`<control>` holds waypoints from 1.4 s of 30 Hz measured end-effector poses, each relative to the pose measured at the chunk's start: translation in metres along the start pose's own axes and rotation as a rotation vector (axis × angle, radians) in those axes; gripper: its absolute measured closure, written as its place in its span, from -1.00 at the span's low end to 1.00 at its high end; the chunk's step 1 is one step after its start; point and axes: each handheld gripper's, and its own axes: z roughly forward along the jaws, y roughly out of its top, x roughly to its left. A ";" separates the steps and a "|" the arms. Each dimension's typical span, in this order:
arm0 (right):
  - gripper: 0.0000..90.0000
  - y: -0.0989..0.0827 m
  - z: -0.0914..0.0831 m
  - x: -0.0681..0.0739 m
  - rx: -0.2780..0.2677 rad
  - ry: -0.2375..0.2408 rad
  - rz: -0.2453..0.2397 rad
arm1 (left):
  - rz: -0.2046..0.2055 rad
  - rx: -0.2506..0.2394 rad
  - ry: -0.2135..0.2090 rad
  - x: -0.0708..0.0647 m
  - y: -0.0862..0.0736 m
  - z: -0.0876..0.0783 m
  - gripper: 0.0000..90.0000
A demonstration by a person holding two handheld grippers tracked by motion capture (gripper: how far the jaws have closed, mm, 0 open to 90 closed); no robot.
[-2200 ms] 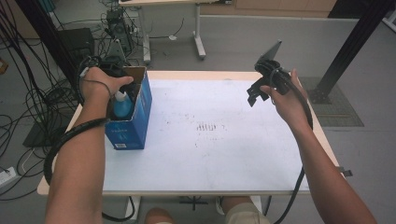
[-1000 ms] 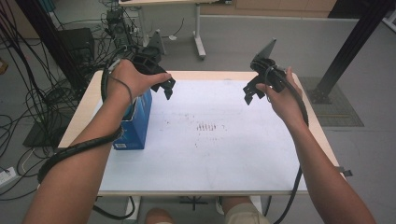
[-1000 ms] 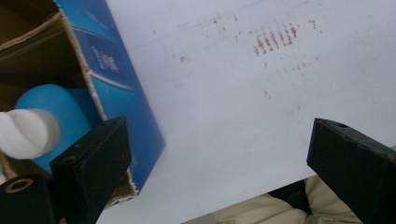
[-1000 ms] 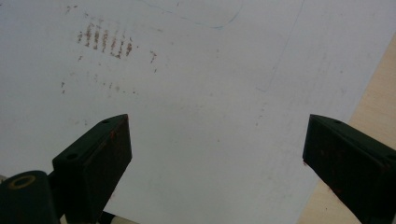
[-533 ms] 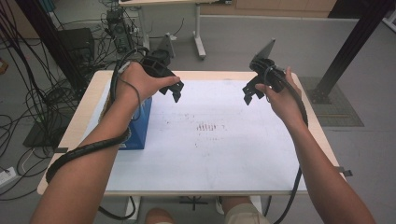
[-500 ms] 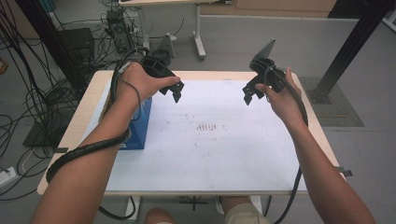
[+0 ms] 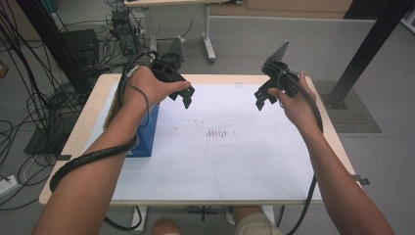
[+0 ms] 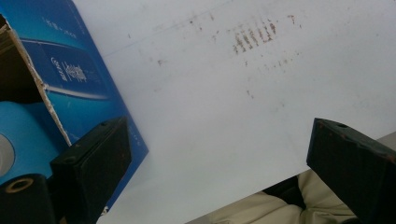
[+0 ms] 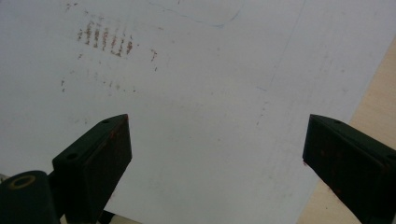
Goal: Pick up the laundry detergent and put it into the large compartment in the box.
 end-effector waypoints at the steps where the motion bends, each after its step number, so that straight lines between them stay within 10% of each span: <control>1: -0.83 0.000 0.000 0.000 0.000 0.000 0.000 | 0.002 0.003 -0.001 0.000 0.000 0.000 -0.84; 42: -0.82 -0.005 0.001 -0.004 -0.006 0.014 0.003 | 0.056 0.000 -0.016 -0.022 0.004 -0.005 -0.83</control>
